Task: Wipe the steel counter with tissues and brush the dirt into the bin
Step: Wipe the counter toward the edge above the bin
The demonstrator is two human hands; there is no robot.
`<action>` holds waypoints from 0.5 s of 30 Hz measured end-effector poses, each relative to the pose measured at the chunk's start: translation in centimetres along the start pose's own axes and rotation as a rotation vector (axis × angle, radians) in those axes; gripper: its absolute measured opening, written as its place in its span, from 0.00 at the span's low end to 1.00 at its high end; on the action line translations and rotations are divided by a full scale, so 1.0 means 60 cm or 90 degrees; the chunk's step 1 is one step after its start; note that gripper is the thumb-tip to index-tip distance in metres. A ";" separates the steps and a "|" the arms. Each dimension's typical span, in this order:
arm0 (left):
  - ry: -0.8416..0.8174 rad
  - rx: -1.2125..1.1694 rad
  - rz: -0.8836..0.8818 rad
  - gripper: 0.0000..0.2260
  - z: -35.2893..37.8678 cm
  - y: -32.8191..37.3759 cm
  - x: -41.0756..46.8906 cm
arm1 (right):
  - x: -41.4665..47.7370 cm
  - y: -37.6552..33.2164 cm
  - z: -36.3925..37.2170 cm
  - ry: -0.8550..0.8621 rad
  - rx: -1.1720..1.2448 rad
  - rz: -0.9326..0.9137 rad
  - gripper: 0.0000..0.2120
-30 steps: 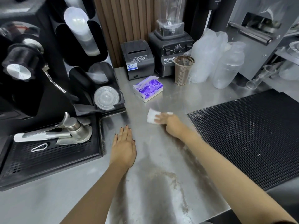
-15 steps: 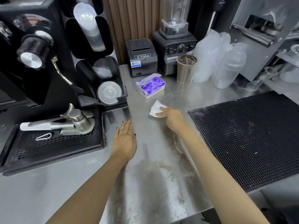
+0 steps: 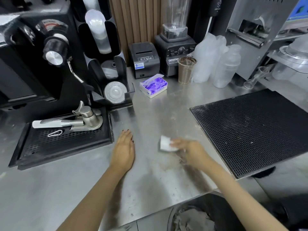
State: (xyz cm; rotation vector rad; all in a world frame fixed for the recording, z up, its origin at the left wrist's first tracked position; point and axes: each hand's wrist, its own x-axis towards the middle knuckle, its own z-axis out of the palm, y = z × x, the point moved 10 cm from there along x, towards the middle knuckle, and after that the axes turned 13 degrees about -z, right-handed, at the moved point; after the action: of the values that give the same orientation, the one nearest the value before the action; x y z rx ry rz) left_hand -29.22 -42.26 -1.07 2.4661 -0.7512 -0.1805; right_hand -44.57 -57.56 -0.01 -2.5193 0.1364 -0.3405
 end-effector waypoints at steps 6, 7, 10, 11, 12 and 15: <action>-0.025 0.116 -0.016 0.26 0.010 -0.022 -0.056 | 0.092 0.119 -0.076 0.019 -0.094 0.120 0.30; -0.031 0.149 -0.019 0.26 0.015 -0.024 -0.061 | 0.095 0.127 -0.071 0.011 -0.099 0.120 0.31; -0.050 0.218 -0.026 0.30 0.023 -0.028 -0.073 | 0.092 0.120 -0.040 -0.032 -0.093 0.102 0.26; -0.054 0.231 -0.028 0.30 0.025 -0.030 -0.075 | 0.083 0.111 -0.029 -0.027 -0.070 0.101 0.23; -0.057 0.241 -0.028 0.30 0.026 -0.032 -0.076 | 0.069 0.095 -0.014 -0.026 -0.055 0.094 0.21; -0.059 0.255 -0.031 0.27 0.026 -0.029 -0.077 | 0.007 0.019 0.023 -0.089 -0.045 0.026 0.21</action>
State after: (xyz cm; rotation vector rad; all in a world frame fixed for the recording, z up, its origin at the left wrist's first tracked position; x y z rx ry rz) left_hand -32.70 -39.22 -3.47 2.8729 -0.8342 -0.1766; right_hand -43.84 -57.80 -1.67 -2.5958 0.1471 -0.1438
